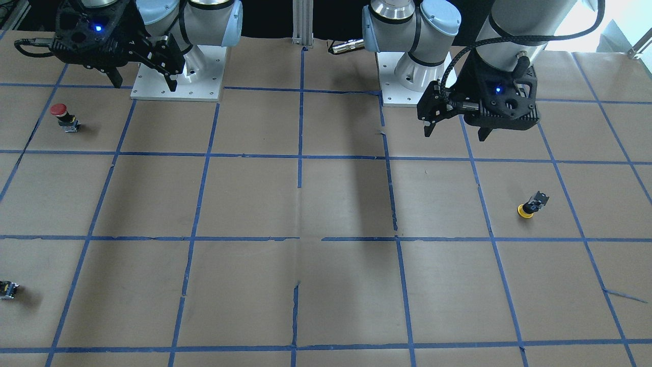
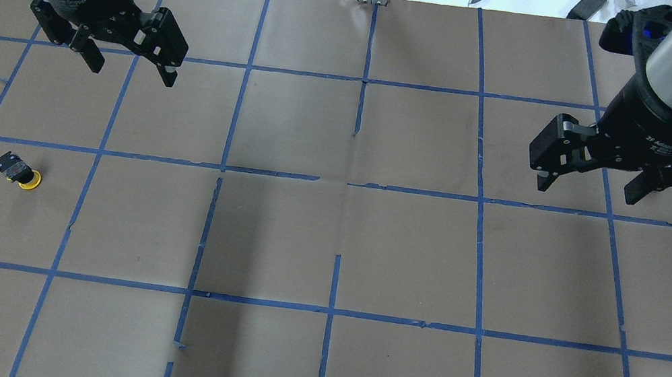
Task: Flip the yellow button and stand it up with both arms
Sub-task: 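Move the left gripper down toward the yellow-capped button lying on the table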
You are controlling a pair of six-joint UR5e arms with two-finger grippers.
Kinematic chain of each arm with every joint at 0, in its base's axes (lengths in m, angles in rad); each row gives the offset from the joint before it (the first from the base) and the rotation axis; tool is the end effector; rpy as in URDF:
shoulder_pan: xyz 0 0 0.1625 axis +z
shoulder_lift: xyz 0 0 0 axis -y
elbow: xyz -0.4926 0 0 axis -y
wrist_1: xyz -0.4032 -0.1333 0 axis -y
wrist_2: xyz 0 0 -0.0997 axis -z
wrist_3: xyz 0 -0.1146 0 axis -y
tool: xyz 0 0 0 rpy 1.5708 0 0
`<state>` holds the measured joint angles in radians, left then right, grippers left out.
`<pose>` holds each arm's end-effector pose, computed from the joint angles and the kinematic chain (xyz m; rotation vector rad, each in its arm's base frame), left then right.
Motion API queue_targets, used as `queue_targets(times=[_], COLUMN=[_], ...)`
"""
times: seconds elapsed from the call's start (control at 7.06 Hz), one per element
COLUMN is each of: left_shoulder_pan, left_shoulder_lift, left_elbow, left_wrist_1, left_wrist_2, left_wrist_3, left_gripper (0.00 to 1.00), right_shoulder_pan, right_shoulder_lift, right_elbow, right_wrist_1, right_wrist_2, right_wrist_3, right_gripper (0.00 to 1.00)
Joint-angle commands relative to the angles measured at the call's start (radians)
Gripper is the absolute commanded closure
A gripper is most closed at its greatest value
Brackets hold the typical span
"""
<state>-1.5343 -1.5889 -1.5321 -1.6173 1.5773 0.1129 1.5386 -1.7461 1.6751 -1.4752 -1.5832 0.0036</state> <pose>-0.1139 -0.5132 0.5462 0.1199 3.1345 0.0413 0.1185 -0.4172 0.5591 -0.0558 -3.1288 -0.0388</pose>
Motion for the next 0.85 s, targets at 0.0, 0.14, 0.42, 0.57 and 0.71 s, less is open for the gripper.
queue_targets(times=[0.0, 0.14, 0.42, 0.57, 0.71], left_shoulder_pan=[0.008, 0.038, 0.213, 0.3, 0.389], left_shoulder_lift=[-0.012, -0.011, -0.026, -0.037, -0.054], left_elbow=[-0.016, -0.026, -0.086, -0.13, -0.199], left_wrist_1=[0.01, -0.003, 0.01, 0.061, 0.165], left_wrist_2=[0.0, 0.012, 0.012, 0.012, 0.01], left_wrist_3=[0.045, 0.153, 0.459, 0.599, 0.746], left_gripper=[0.0, 0.0, 0.01, 0.01, 0.01], right_shoulder_pan=[0.0, 0.0, 0.0, 0.0, 0.0], right_shoulder_lift=[-0.001, -0.001, -0.004, -0.004, -0.004], right_elbow=[0.0, 0.0, 0.0, 0.0, 0.0], right_wrist_1=[-0.029, -0.03, -0.025, -0.019, -0.019], right_wrist_2=[0.005, 0.005, 0.006, 0.002, 0.005], right_wrist_3=[-0.001, -0.001, -0.001, -0.001, -0.002], right_gripper=[0.0, 0.0, 0.0, 0.0, 0.0])
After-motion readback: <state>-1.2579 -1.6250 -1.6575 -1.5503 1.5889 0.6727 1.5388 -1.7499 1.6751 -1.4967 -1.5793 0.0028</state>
